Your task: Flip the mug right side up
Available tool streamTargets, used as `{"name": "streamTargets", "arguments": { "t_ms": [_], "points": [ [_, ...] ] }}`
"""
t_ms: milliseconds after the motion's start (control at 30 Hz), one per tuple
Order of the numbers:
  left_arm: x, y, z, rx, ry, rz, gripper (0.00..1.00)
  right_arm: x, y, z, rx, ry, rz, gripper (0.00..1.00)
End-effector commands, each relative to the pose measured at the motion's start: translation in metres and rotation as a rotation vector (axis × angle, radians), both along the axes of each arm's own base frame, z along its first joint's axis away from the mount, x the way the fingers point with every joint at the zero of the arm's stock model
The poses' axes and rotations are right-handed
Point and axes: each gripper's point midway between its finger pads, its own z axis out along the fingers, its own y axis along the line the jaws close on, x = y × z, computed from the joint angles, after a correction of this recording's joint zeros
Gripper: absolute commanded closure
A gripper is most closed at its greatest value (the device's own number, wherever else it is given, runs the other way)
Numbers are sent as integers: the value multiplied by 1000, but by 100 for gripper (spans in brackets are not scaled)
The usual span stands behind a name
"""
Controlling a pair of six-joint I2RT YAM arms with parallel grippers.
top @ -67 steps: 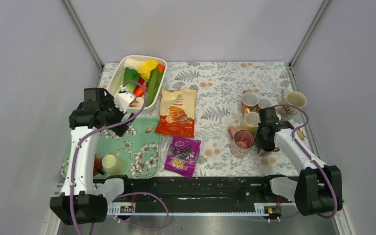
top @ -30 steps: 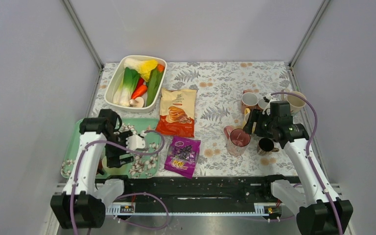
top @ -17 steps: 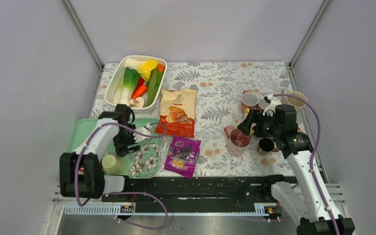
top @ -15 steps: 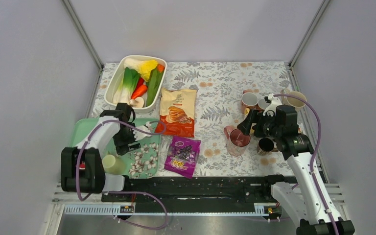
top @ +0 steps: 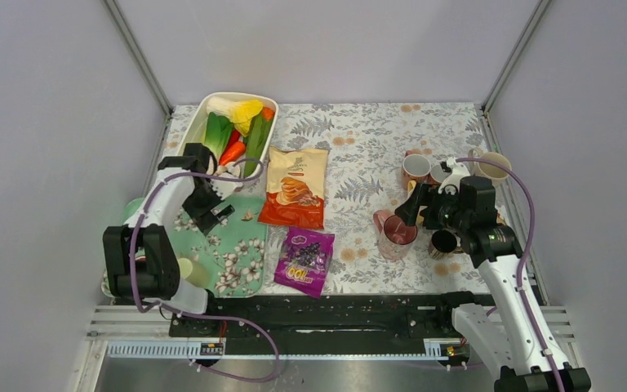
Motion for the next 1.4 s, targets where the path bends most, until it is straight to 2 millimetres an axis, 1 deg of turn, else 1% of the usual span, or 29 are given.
{"name": "streamTargets", "arguments": {
  "t_ms": [0, 67, 100, 167, 200, 267, 333, 400, 433, 467, 533, 600, 633, 667, 733, 833, 900, 1000, 1133, 1200, 1233, 1267, 1367],
  "points": [
    [-36, 15, 37, -72, 7, 232, 1, 4, 5, 4, 17, -19, 17, 11],
    [-40, 28, 52, -93, -46, 305, 1, 5, 5, 2, 16, -9, 16, 11],
    [-42, 38, 62, -100, -88, 347, 1, 5, 5, 1, 14, -7, 16, 11],
    [-41, 52, 83, -121, -178, 386, 1, 5, 4, -1, 10, -1, 14, 11],
    [-42, 59, 92, -114, -217, 402, 1, 5, 4, -2, 8, 4, 13, 11],
    [-49, 77, 103, -70, -272, 425, 3, 5, 4, -5, 4, 19, 15, 10],
    [-61, 92, 104, -22, -294, 423, 6, 4, 5, -8, -2, 35, 18, 8],
    [-77, 101, 94, 8, -273, 388, 12, 3, 4, -12, -18, 52, 17, 5],
    [-88, 101, 88, 19, -249, 357, 14, 3, 5, -13, -25, 57, 18, 4],
    [-99, 101, 80, 26, -217, 318, 17, 3, 4, -14, -34, 57, 16, 3],
    [-119, 93, 67, 32, -177, 240, 23, 4, 4, -14, -43, 55, 16, 3],
    [-132, 87, 55, 38, -139, 172, 27, 5, 3, -13, -52, 55, 14, 3],
    [-136, 86, 50, 40, -126, 146, 30, 5, 3, -13, -57, 56, 13, 3],
    [-142, 88, 47, 62, -98, 133, 31, 5, 2, -12, -64, 56, 11, 3],
    [-150, 90, 38, 74, -49, 112, 32, 4, 2, -11, -67, 53, 11, 3],
    [-163, 85, 27, 57, 28, 82, 32, 3, 0, -11, -73, 45, 4, 2],
    [-167, 81, 21, 37, 49, 65, 32, 3, 0, -12, -75, 46, 0, 2],
    [-164, 72, 14, -12, 42, 49, 32, 4, 1, -11, -75, 45, 4, 1],
    [-144, 53, 15, -117, -11, 62, 35, 3, 2, -11, -73, 41, 9, 1],
    [-132, 45, 16, -152, -32, 64, 40, 3, 2, -11, -73, 39, 9, 0],
    [-127, 41, 16, -168, -39, 66, 44, 2, 2, -10, -73, 36, 9, 1],
    [-122, 36, 15, -191, -35, 67, 47, 2, 2, -10, -73, 34, 10, 1],
    [-110, 24, 14, -239, -33, 78, 51, 1, 2, -9, -74, 27, 10, 0]
  ]
}}
